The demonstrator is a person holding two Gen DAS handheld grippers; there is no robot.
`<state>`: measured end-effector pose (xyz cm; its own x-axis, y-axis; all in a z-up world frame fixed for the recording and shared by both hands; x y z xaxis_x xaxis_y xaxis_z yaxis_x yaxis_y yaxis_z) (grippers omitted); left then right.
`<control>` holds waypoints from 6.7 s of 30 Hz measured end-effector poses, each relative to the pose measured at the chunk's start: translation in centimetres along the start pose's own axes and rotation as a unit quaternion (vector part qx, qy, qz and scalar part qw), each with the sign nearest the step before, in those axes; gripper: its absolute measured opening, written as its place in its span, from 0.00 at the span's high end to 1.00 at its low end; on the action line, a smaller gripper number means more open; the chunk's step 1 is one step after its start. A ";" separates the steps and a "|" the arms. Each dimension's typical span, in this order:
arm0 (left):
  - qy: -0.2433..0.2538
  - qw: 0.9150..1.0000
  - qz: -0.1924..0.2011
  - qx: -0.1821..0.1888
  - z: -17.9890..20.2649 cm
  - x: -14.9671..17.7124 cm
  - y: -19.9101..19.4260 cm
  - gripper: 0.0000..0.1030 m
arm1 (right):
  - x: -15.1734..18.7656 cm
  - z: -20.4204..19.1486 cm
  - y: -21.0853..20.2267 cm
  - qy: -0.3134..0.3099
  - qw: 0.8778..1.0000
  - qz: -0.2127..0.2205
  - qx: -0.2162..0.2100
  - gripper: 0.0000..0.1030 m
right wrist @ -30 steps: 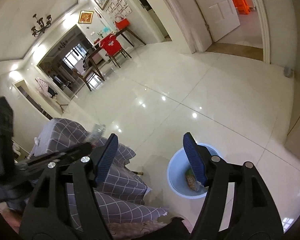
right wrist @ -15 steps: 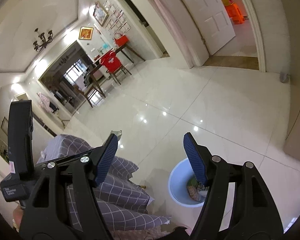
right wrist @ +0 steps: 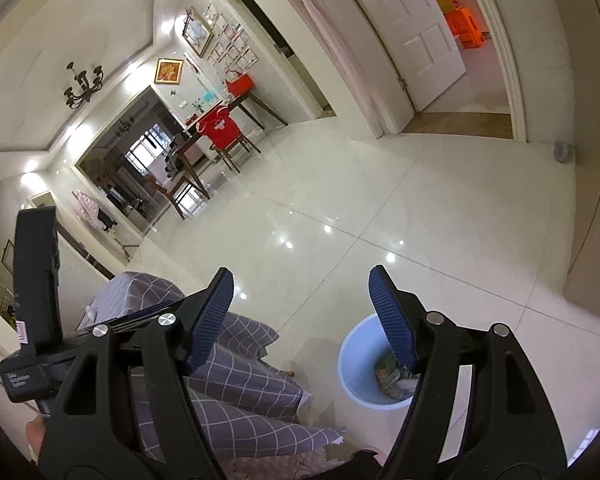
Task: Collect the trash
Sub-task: 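Move both open tools back to the remaining trash on the table, then grasp the blue tube with the left tool while the right grasps the dark snack bag, then carry the blue tube and dark snack bag over to the bucket, then open the right tool then the left tool above the bucket, then move both open tools back to the table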
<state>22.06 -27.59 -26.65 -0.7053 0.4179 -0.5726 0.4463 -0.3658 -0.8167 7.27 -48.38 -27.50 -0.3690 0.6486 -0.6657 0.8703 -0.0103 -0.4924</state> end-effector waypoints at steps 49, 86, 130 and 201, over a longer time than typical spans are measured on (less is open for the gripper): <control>-0.219 0.960 0.028 -0.174 -45.1 11.2 -14.2 0.47 | 17.9 -43.7 16.6 -0.353 0.898 -0.224 -0.138 0.21; -0.197 0.959 0.117 -0.166 -35.9 9.6 -21.0 0.90 | 14.3 -41.4 9.9 -0.325 0.908 -0.193 -0.183 0.72; -0.006 0.999 -0.026 -0.022 -3.5 0.3 2.6 0.90 | -0.2 -1.7 6.3 -0.033 0.994 -0.101 -0.015 0.42; -0.151 0.967 0.047 -0.199 -34.0 6.2 -15.2 0.31 | 10.3 -35.2 8.8 -0.270 0.938 -0.162 -0.142 0.33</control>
<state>29.62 8.79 -20.24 -0.7527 0.1150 -0.6483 0.6512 -0.0157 -0.7588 22.63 -15.05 -18.98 -0.6740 0.1017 -0.7317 0.7076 0.3735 -0.5999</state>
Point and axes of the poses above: each gripper's, at about its wrist camera, not at the fingertips, and y roughly the way its jaws point, z to its right, x to its underside, the point moved 3 cm from there along y, roughly the way its jaws point
